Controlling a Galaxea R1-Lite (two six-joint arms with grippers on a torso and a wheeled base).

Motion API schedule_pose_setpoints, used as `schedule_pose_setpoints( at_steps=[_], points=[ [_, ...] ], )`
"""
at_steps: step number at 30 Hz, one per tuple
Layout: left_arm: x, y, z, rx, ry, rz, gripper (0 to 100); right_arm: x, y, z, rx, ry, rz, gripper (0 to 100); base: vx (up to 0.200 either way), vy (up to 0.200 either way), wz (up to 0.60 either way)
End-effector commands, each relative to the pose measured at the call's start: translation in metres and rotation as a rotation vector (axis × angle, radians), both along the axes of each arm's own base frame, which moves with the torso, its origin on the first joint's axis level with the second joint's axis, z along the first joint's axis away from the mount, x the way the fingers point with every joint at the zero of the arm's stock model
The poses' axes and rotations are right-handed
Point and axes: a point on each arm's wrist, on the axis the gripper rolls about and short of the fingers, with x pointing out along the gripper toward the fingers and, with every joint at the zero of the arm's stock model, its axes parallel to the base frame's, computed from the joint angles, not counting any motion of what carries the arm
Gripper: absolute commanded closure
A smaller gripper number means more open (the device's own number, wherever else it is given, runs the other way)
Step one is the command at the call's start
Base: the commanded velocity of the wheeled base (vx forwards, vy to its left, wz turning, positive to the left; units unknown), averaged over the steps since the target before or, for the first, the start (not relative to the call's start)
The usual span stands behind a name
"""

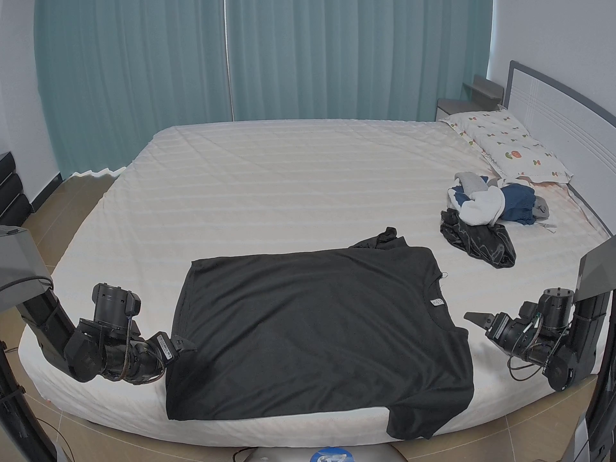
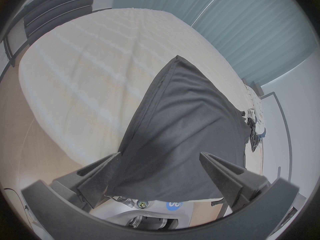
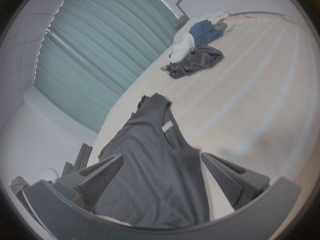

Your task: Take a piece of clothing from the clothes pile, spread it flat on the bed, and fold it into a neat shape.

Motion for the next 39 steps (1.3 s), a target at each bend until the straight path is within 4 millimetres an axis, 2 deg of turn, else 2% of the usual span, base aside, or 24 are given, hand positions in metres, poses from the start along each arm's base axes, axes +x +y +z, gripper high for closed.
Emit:
schedule_pose_setpoints(
  at_steps=[1,2,5,7,8,9,10,11,13,17,19,20,24,30,32,37,39],
  points=[
    [0.002,-0.001,-0.001,-0.021,0.001,-0.015,0,0.034,0.016,0.012,-0.024,-0.105,0.011,0,0.000,0.000,0.00],
    [0.002,-0.001,-0.001,-0.022,0.001,-0.014,0,0.035,0.017,0.013,-0.025,-0.110,0.012,0,0.000,0.000,0.00],
    [0.006,-0.002,-0.003,-0.039,0.005,-0.026,0,0.075,0.036,0.032,-0.051,-0.132,-0.001,0,0.000,0.000,0.00],
    [0.006,-0.002,-0.004,-0.040,0.009,-0.027,0,0.089,0.043,0.037,-0.059,-0.126,-0.004,0,0.000,0.000,0.00],
    [0.007,-0.002,-0.007,-0.041,0.016,-0.026,0,0.109,0.055,0.048,-0.065,-0.127,0.001,0,0.000,0.000,0.00],
    [0.009,-0.002,-0.007,-0.042,0.014,-0.025,0,0.121,0.061,0.054,-0.068,-0.139,0.001,0,0.000,0.000,0.00],
    [0.009,-0.002,-0.008,-0.041,0.017,-0.025,0,0.123,0.063,0.054,-0.068,-0.141,0.003,0,0.000,0.000,0.00],
    [0.011,-0.002,-0.008,-0.043,0.015,-0.024,0,0.141,0.074,0.057,-0.072,-0.144,0.012,0,0.000,0.000,0.00],
    [0.012,-0.003,-0.009,-0.045,0.015,-0.025,0,0.160,0.086,0.056,-0.075,-0.157,0.015,0,0.000,0.000,0.00],
    [0.015,-0.003,-0.011,-0.064,0.022,-0.033,0,0.189,0.110,0.040,-0.109,-0.139,0.002,0,0.000,0.000,0.00],
    [0.015,-0.003,-0.011,-0.066,0.024,-0.032,0,0.191,0.112,0.039,-0.112,-0.136,0.001,0,0.000,0.000,0.00],
    [0.018,-0.004,-0.010,-0.095,0.021,-0.033,0,0.206,0.122,0.028,-0.155,-0.132,-0.016,0,0.000,0.000,0.00],
    [0.021,-0.005,-0.009,-0.123,0.017,-0.030,0,0.221,0.131,0.019,-0.202,-0.104,-0.009,0,0.000,0.000,0.00],
    [0.021,-0.006,-0.011,-0.133,0.027,-0.038,0,0.241,0.142,0.015,-0.211,-0.090,-0.002,0,0.000,0.000,0.00],
    [0.021,-0.006,-0.011,-0.132,0.030,-0.037,0,0.250,0.147,0.003,-0.216,-0.085,-0.005,0,0.000,0.000,0.00],
    [0.020,-0.005,-0.012,-0.132,0.033,-0.037,0,0.269,0.145,-0.015,-0.242,-0.098,-0.072,0,0.000,0.000,0.00],
    [0.019,-0.005,-0.012,-0.133,0.036,-0.038,0,0.269,0.142,-0.022,-0.251,-0.079,-0.077,0,0.000,0.000,0.00]
  ],
)
